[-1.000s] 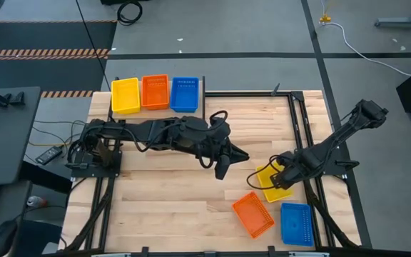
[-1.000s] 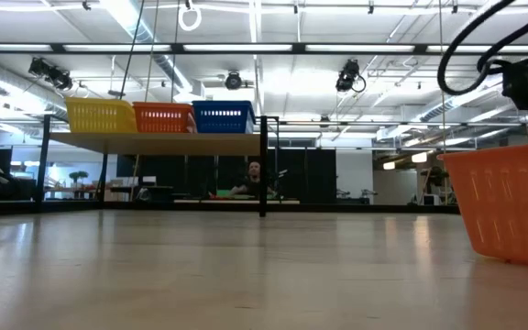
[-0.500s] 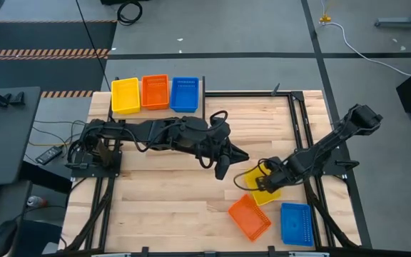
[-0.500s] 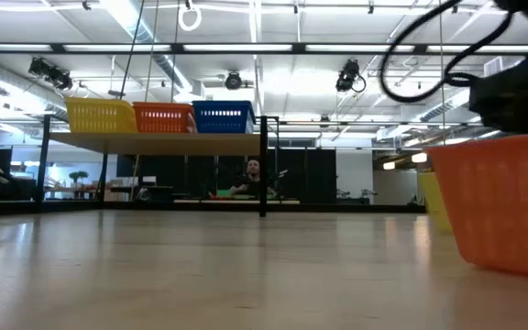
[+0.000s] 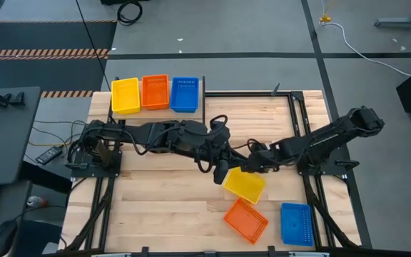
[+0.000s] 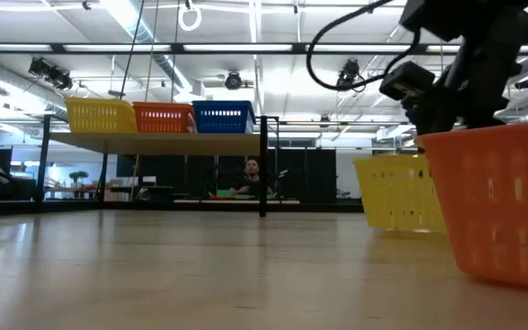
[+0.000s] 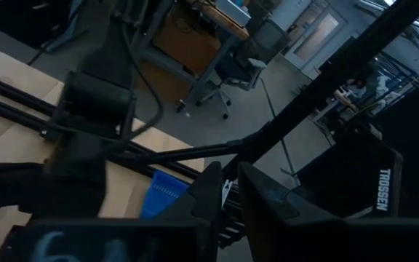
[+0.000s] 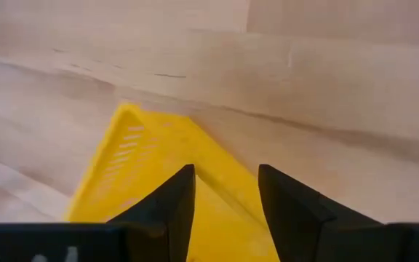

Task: Stack baskets on shelf by color
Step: Stack the yellow bin on top of the yellow bin on the shelf

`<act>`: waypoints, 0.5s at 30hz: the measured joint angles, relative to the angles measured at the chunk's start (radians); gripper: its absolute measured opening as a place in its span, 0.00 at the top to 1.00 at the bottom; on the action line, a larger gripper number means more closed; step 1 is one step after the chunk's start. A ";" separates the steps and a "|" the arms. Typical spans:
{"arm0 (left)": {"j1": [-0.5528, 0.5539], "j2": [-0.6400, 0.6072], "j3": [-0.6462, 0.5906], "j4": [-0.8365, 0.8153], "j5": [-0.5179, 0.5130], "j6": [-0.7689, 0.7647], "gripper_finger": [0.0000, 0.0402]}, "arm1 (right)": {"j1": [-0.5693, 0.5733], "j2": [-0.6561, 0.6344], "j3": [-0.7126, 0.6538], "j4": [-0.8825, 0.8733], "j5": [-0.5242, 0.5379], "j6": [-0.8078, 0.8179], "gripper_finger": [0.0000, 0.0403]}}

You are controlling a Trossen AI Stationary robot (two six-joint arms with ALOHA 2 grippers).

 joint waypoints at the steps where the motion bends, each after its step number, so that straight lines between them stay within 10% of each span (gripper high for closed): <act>1: 0.000 0.000 0.000 0.000 0.000 0.000 0.87 | -0.014 0.000 0.000 -0.008 -0.019 -0.038 0.62; 15: 0.000 -0.006 -0.001 -0.008 0.043 0.000 0.87 | -0.065 -0.005 0.000 -0.073 -0.211 -0.505 0.63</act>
